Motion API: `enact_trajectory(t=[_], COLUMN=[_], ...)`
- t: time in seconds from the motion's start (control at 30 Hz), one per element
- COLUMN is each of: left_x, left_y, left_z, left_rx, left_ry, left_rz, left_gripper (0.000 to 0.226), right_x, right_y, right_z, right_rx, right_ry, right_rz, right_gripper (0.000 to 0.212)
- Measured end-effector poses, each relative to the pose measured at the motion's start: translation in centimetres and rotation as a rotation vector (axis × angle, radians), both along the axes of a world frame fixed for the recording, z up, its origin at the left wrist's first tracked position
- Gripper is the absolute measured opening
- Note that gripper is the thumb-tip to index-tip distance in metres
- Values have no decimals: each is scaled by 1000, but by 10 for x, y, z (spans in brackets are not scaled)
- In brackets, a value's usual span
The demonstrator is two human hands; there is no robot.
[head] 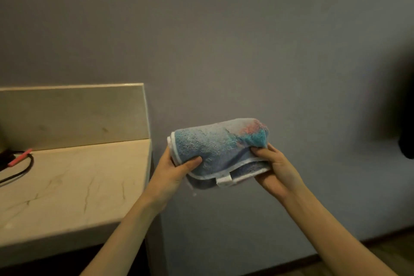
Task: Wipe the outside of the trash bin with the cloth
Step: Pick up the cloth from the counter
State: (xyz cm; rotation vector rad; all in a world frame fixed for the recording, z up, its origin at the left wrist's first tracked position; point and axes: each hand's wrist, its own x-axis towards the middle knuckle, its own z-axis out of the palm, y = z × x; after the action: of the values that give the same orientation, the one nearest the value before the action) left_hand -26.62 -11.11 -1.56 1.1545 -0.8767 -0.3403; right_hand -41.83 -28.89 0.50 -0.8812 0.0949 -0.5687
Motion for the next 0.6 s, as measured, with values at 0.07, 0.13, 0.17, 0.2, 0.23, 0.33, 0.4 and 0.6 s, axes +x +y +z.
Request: enact_trajectory(t=[0.07,0.13,0.17,0.2,0.23,0.33,0.4,0.6], left_x=[-36,-70,-86,-103,-119,-162,-185,-226], left_y=[-23,-48,-59,-71,-82,-108,-122,-154], left_z=[-4,-8,-10,-12,-16,-29,-38,-72], left_rx=[20,55,71,89,109,133,146,252], left_ry=[40,78,97,112,124,175,203,236], left_rz=[-8,-12,-18,-23,-25,-31,-17,-35], left_gripper=[60,56,54,53,52,49,47,43], right_x=[-28,-56,-69,-82,-95,-130,-148,-190], right_y=[-14,-28,-35,-42,-48,-67,-77,-101], right_z=[-4,-10,-13,-17,-20,-34,-43,-82], right_rx=[79,145,176,201,214,231,250,346], right_ry=[26,44,42,39,38,41,35,76], right_rz=[-34,-66,-74,-80,-84,-79,-59,-60], right_gripper=[38,42,46,51,54,53,50,45])
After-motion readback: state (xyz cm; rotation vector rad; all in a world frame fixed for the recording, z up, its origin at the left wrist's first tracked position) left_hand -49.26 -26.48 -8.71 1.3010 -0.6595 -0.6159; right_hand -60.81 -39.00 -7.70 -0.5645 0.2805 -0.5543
